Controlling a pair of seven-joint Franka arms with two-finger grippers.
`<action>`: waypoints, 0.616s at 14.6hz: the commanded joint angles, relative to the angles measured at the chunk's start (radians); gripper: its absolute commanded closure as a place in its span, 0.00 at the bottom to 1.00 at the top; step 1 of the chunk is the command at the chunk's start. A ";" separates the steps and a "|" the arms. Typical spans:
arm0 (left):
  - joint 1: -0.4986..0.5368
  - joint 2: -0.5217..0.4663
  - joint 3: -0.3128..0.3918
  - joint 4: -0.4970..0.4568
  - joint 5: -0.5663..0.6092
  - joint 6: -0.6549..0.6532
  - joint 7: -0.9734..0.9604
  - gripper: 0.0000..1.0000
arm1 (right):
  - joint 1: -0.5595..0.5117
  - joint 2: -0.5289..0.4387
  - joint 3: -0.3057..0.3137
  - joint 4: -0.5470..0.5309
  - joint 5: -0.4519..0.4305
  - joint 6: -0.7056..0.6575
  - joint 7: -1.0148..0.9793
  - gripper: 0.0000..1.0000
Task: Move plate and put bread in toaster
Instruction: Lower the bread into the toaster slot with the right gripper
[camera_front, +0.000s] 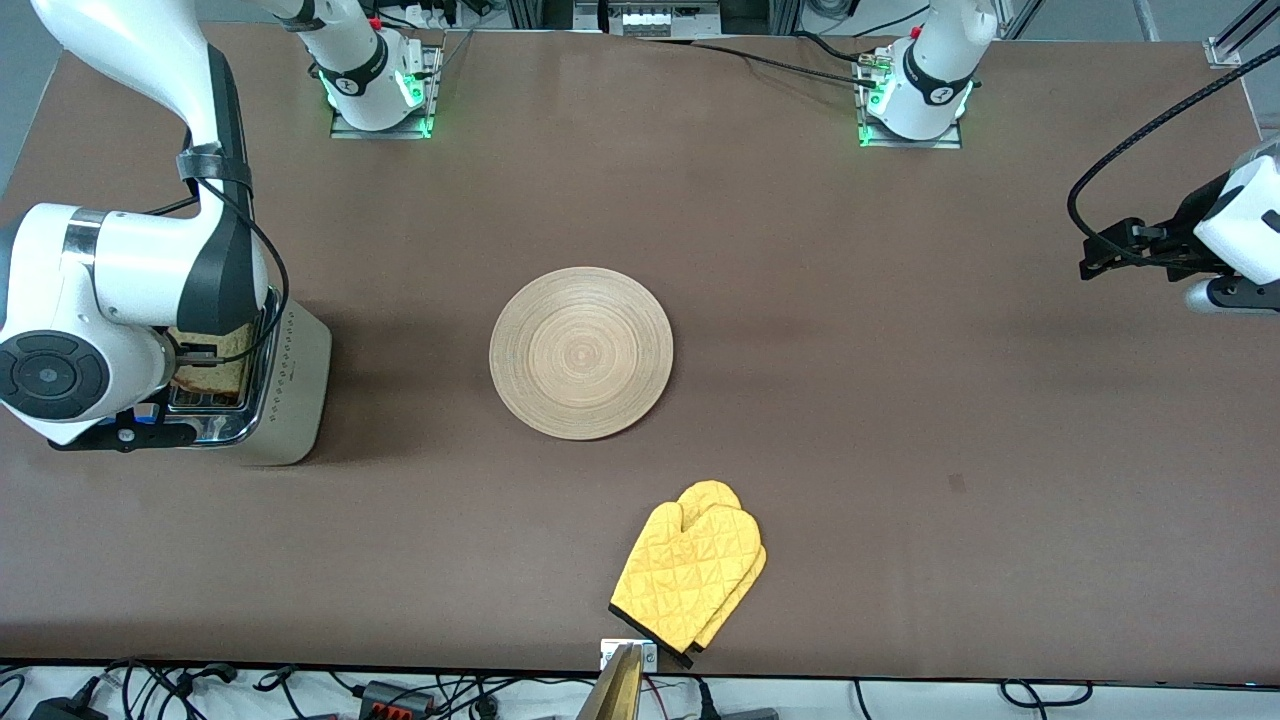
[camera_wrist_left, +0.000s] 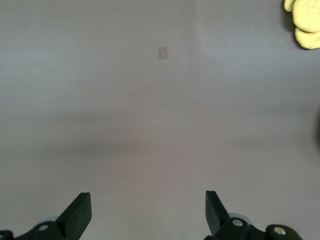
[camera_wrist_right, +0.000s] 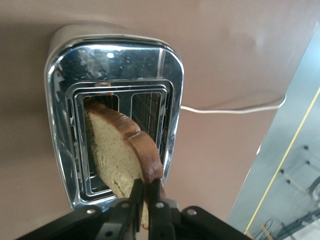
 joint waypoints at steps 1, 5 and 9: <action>0.010 0.012 0.001 0.026 -0.033 0.001 -0.013 0.00 | -0.001 0.005 0.007 -0.020 0.022 -0.002 0.068 0.00; 0.010 0.012 0.006 0.024 -0.029 0.011 -0.013 0.00 | -0.007 -0.006 0.004 -0.006 0.088 -0.013 0.070 0.00; 0.010 0.012 0.004 0.026 -0.029 0.008 -0.015 0.00 | 0.002 -0.015 0.007 0.056 0.089 -0.014 0.065 0.00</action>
